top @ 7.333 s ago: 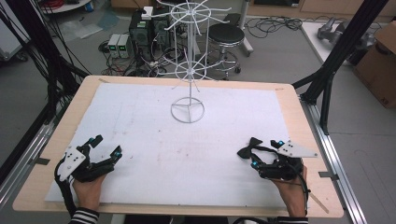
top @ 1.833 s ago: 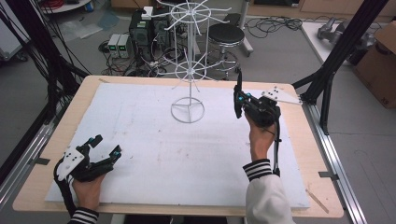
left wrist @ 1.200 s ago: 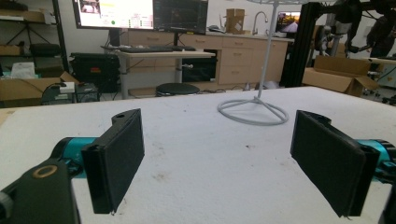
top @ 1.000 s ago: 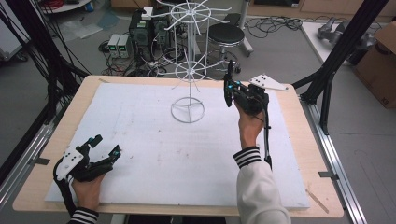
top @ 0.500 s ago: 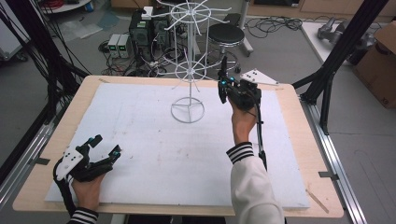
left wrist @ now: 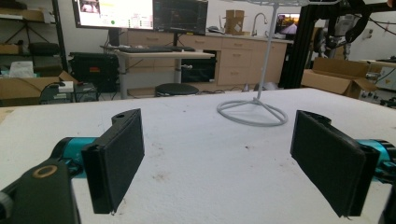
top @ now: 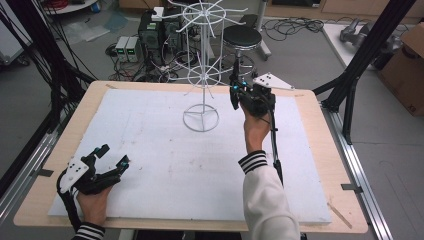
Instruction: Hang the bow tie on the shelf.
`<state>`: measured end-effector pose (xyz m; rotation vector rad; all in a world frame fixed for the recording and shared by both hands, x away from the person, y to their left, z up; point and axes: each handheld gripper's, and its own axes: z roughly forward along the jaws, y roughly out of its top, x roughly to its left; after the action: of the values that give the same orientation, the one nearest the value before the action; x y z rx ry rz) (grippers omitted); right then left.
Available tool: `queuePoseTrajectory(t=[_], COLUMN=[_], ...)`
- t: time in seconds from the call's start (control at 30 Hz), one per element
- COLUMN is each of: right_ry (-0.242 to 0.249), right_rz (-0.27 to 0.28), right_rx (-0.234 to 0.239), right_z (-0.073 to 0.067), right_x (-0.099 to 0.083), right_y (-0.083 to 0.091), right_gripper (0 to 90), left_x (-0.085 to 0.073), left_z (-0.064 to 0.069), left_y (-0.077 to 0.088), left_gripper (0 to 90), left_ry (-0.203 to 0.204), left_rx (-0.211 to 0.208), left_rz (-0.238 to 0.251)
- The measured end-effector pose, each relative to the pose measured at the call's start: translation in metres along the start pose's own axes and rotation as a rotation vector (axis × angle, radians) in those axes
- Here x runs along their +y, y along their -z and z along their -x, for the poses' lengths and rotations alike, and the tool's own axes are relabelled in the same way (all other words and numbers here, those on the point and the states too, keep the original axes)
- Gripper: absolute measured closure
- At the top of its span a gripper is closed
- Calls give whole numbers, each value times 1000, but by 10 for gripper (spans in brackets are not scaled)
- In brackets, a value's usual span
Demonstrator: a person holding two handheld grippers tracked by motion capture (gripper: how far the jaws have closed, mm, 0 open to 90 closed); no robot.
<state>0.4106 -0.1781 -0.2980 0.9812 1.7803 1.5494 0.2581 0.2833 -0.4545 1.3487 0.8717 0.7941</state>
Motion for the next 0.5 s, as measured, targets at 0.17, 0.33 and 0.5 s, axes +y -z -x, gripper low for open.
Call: queuePoseTrajectory(t=[0.17, 0.33, 0.5], right_ry=[-3, -3, -3], right_rz=[-3, -10, -18], right_rx=[10, 15, 18], right_z=[-3, -6, -8], right_x=[3, 2, 0], right_y=[-5, -13, -18], right_gripper=[864, 864, 864], left_x=[0, 0, 0], left_z=[0, 0, -1], left_y=[0, 0, 0], left_gripper=[178, 178, 178], left_ry=[-2, 3, 0], left_rx=[-2, -1, -1], left_rz=[1, 3, 2])
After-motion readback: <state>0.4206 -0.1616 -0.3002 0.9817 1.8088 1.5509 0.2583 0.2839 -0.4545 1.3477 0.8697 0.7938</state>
